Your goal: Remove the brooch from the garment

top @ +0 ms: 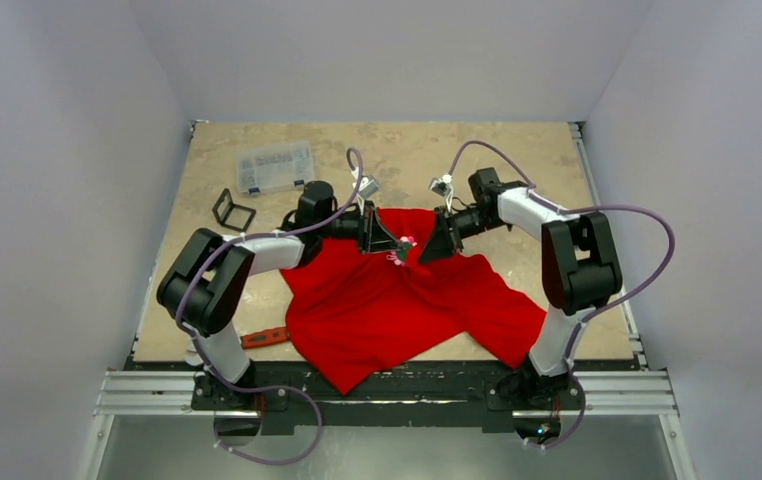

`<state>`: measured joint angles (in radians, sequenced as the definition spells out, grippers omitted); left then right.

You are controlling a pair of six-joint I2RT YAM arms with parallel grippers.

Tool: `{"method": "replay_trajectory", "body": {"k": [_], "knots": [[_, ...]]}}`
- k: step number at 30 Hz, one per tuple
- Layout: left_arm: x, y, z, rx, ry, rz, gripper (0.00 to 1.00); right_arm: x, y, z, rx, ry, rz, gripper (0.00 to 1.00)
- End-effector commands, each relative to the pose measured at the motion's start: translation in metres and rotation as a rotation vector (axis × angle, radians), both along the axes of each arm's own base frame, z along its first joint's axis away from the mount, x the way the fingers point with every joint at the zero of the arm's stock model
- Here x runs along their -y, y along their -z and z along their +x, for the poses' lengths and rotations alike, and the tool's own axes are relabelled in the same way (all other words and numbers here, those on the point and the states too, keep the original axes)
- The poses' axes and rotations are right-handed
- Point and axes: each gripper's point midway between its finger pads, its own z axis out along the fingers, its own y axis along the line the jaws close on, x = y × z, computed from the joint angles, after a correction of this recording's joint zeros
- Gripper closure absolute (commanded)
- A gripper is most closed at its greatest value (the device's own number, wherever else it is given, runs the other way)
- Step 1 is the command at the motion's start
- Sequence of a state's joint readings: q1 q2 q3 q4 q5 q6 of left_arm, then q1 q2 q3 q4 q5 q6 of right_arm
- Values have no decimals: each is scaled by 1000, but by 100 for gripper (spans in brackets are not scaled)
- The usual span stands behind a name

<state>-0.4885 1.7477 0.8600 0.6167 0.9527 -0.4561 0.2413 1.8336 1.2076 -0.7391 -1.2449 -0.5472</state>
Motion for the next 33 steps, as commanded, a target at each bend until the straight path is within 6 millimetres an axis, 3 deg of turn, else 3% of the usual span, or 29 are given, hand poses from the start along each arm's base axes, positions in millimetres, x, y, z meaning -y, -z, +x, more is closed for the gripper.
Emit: {"method": "replay_trajectory", "body": {"k": [1,5,8,13,16,18,20,22,26,33], "knots": [[-10,-34,22,170,-63,-28,100,-6,-6,-24,-76,-60,46,77],[-13,-37,23,186,-63,-25,100,-5,-8,-41,-94,-130,70,67],[-13,-38,19,198,-39,-28,100,-2,-17,-46,-105,-165,102,52],[-12,-38,13,228,7,-26,100,16,-34,-6,-9,-86,83,47],[-12,-35,9,243,32,-17,100,25,-41,29,108,5,21,43],[-12,-35,8,253,41,-13,100,28,-43,59,201,149,-113,40],[-11,-36,8,260,50,-12,100,27,-58,78,320,266,-114,36],[-10,-37,5,271,64,-12,100,21,-70,73,346,257,-45,33],[-6,-39,-6,315,125,-4,100,11,-67,48,373,90,23,34],[-1,-39,-15,343,170,-1,100,-16,-62,29,391,-20,61,38]]}}
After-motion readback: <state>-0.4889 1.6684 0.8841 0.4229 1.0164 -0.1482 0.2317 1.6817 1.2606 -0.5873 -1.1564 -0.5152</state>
